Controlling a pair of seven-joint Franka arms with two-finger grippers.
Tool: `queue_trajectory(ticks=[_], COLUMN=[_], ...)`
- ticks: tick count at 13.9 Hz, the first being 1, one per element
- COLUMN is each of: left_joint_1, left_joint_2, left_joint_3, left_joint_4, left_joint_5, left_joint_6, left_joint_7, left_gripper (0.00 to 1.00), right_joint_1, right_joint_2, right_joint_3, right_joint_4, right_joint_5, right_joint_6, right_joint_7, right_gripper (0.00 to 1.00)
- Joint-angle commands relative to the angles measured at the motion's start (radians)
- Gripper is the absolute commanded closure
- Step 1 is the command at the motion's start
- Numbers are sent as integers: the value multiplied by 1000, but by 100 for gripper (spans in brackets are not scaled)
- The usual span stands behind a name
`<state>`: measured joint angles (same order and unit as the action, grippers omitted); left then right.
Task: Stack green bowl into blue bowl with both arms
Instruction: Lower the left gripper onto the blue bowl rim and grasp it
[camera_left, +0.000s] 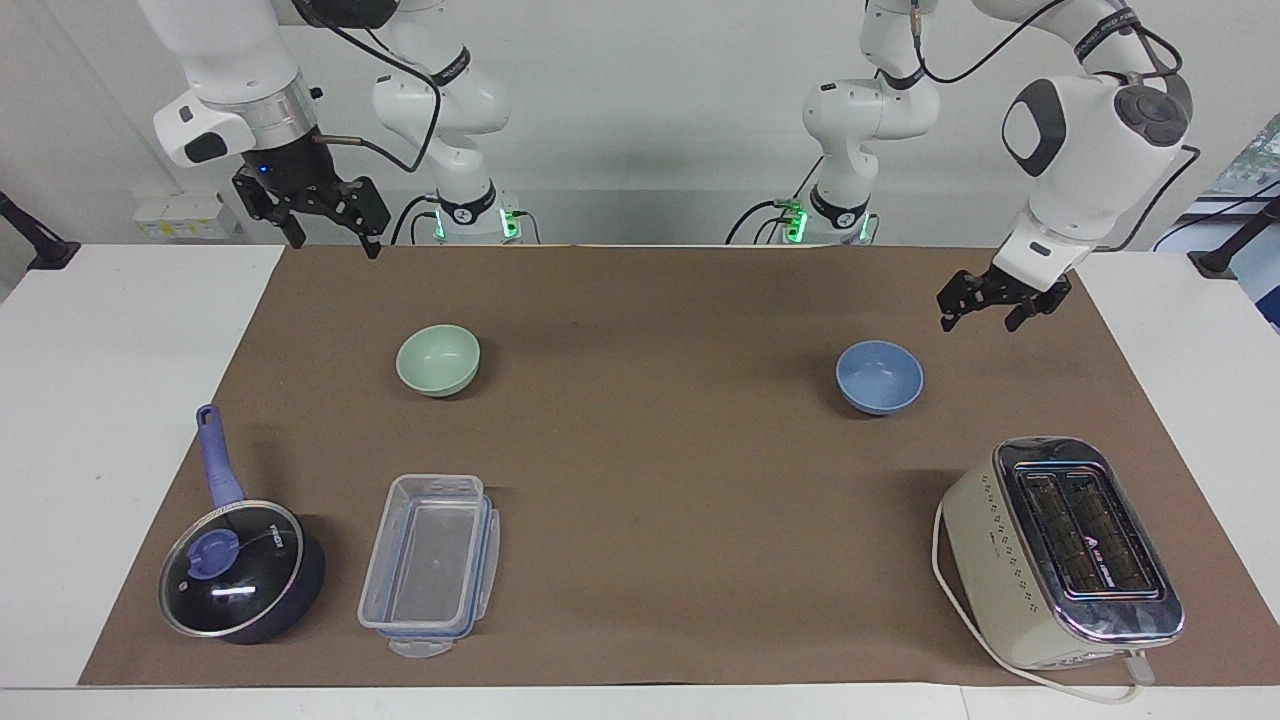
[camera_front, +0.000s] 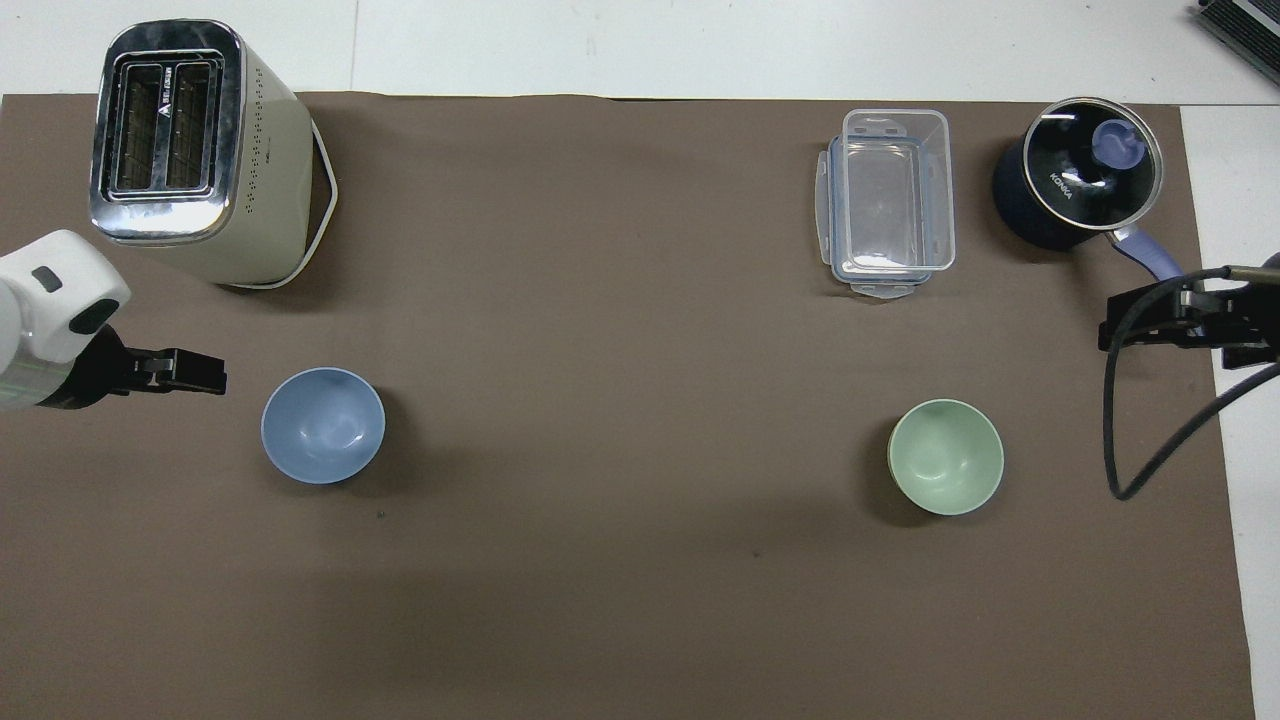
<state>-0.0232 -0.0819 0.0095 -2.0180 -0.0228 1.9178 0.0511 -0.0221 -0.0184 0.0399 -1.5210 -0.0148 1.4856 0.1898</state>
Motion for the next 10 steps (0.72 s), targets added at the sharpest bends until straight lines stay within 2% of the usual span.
queue_trajectory(ticks=[1,5,10], left_joint_1=[-3,-12,-47], left_joint_2=[-38,-33,-26], left_joint_3=[-2,-3,-3], left_joint_4=[-111,-192,-346], left_joint_5=[-16,-16,-16], left_joint_6=[95,194,390], left_joint_7=[18,12,-5], left_gripper=[0,0,0], right_joint_1=[-10,-10,-10], right_joint_2=[-14,-14,-14], right_joint_3=[-5,-5,-5], right_joint_4=[-15,-15,-15], right_joint_5=[21,21,21], right_joint_6=[7,7,5], right_joint_7=[-26,-24,-26], right_gripper=[0,0,0])
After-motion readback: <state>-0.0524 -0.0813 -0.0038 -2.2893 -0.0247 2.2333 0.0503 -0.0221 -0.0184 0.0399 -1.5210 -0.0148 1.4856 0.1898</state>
